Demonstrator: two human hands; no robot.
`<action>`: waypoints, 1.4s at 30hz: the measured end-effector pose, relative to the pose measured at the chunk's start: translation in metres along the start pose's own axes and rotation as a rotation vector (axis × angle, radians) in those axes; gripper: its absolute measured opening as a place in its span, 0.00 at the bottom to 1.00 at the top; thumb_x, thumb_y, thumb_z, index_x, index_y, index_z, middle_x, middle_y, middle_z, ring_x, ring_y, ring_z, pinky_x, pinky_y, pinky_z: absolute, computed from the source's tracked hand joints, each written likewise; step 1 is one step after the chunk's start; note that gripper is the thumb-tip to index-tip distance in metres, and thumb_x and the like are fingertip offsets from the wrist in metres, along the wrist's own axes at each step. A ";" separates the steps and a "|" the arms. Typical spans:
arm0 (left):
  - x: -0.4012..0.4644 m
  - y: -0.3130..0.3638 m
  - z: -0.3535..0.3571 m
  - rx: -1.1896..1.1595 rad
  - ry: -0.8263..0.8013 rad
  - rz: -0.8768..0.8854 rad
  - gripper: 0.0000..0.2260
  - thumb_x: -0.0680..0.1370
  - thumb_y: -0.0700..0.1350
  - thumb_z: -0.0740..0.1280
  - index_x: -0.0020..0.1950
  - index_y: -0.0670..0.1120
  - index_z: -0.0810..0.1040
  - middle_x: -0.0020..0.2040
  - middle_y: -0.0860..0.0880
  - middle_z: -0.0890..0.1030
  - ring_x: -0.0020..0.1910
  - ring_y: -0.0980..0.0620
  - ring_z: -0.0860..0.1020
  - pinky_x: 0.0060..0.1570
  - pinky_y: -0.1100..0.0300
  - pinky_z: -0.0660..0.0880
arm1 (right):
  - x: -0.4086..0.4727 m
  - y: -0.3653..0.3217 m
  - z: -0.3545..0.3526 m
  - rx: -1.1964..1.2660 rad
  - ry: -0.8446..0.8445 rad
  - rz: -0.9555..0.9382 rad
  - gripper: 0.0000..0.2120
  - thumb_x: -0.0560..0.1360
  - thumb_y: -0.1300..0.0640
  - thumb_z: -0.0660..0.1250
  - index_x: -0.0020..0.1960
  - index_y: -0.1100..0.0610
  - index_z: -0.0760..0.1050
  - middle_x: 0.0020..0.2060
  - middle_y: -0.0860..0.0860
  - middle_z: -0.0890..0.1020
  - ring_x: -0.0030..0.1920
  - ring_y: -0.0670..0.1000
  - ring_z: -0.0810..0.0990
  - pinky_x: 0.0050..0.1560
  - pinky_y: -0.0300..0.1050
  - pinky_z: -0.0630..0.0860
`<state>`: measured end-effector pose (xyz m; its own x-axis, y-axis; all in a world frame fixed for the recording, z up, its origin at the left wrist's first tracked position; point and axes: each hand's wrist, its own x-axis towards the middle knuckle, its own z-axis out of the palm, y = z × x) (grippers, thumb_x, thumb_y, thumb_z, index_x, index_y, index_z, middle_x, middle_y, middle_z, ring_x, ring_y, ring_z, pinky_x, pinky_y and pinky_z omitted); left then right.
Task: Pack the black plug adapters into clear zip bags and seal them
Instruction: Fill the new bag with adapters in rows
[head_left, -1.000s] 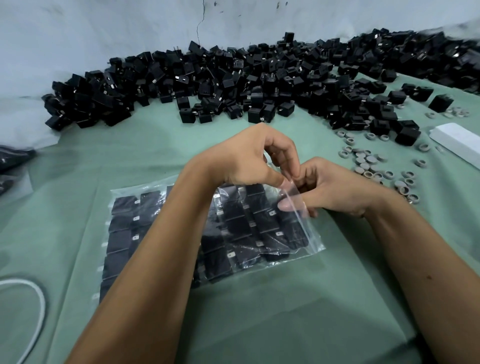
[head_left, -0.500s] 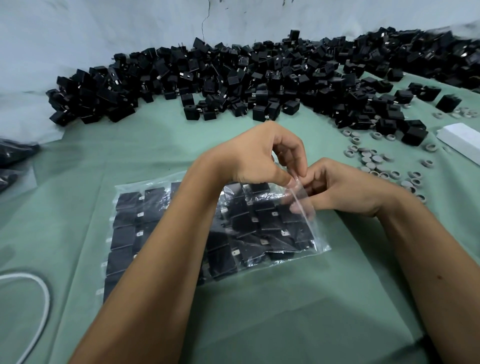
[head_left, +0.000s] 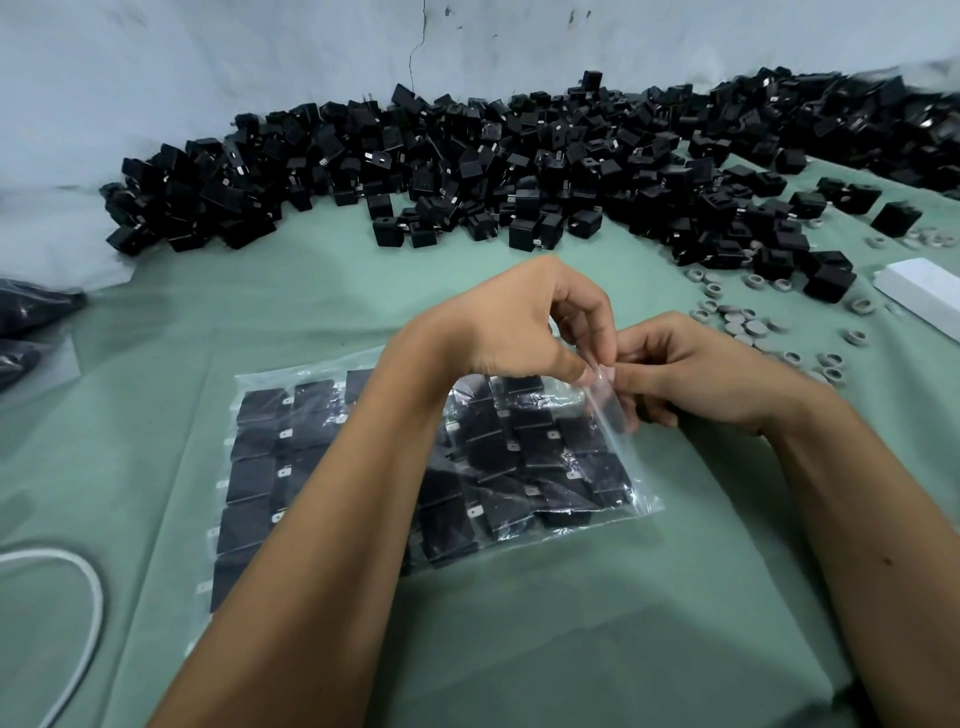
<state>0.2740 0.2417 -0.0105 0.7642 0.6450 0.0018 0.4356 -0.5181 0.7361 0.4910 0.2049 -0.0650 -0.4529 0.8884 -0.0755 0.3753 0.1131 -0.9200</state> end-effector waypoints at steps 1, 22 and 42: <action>0.000 0.000 0.000 -0.003 -0.002 -0.004 0.08 0.71 0.33 0.78 0.47 0.42 0.85 0.43 0.45 0.86 0.44 0.47 0.84 0.50 0.46 0.81 | 0.000 0.000 0.000 -0.001 -0.021 0.005 0.11 0.82 0.59 0.66 0.51 0.65 0.82 0.35 0.69 0.82 0.29 0.68 0.72 0.29 0.45 0.67; 0.002 -0.007 0.000 -0.047 -0.016 -0.011 0.08 0.71 0.33 0.77 0.45 0.44 0.85 0.39 0.51 0.85 0.39 0.59 0.81 0.41 0.70 0.73 | 0.162 0.018 -0.033 -1.161 0.366 0.068 0.33 0.82 0.58 0.59 0.83 0.57 0.50 0.83 0.55 0.52 0.77 0.64 0.55 0.75 0.60 0.65; -0.001 -0.006 -0.003 -0.032 -0.005 -0.005 0.09 0.71 0.32 0.77 0.48 0.42 0.86 0.42 0.45 0.85 0.39 0.60 0.81 0.42 0.69 0.74 | 0.028 0.006 0.011 0.200 0.523 -0.074 0.08 0.76 0.55 0.73 0.53 0.58 0.82 0.37 0.60 0.81 0.31 0.53 0.75 0.32 0.44 0.73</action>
<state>0.2697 0.2455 -0.0127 0.7643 0.6448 -0.0053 0.4244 -0.4968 0.7571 0.4713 0.2253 -0.0766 0.0083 0.9893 0.1457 0.1738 0.1420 -0.9745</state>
